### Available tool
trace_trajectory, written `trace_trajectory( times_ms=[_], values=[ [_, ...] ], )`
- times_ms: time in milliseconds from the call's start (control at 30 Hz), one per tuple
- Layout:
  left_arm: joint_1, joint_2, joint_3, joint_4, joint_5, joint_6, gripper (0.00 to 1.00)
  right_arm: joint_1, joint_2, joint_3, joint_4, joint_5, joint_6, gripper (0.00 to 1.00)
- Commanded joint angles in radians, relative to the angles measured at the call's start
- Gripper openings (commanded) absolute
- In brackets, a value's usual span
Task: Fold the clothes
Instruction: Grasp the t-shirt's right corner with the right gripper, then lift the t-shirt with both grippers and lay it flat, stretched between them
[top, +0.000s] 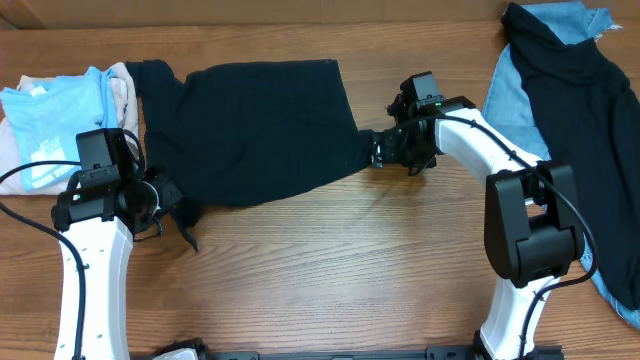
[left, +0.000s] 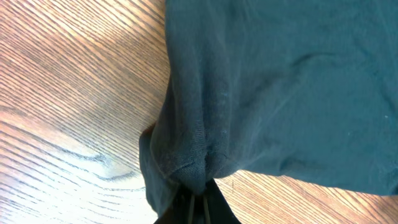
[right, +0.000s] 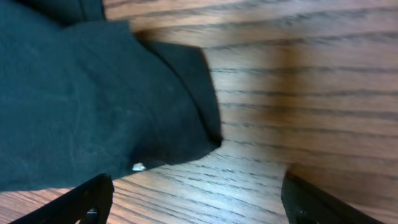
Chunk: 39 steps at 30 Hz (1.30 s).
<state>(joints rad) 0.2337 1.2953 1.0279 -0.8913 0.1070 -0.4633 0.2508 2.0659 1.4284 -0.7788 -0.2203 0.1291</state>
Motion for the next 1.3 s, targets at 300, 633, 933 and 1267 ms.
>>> trace_trajectory(
  times_ms=[300,633,933,1267],
  values=[
    [0.003,0.003,0.011,-0.002,-0.014,0.023,0.05,0.05,0.023,-0.005,0.06,-0.002,0.002,0.74],
    [0.003,0.003,0.011,-0.003,-0.014,0.023,0.05,0.058,0.023,-0.005,0.087,-0.002,0.002,0.45],
    [0.003,0.003,0.011,-0.014,-0.014,0.023,0.04,0.058,0.021,-0.004,0.093,0.033,0.003,0.04],
    [0.003,0.002,0.176,-0.056,-0.014,0.129,0.04,-0.03,-0.207,0.207,-0.141,0.098,0.006,0.04]
  ],
)
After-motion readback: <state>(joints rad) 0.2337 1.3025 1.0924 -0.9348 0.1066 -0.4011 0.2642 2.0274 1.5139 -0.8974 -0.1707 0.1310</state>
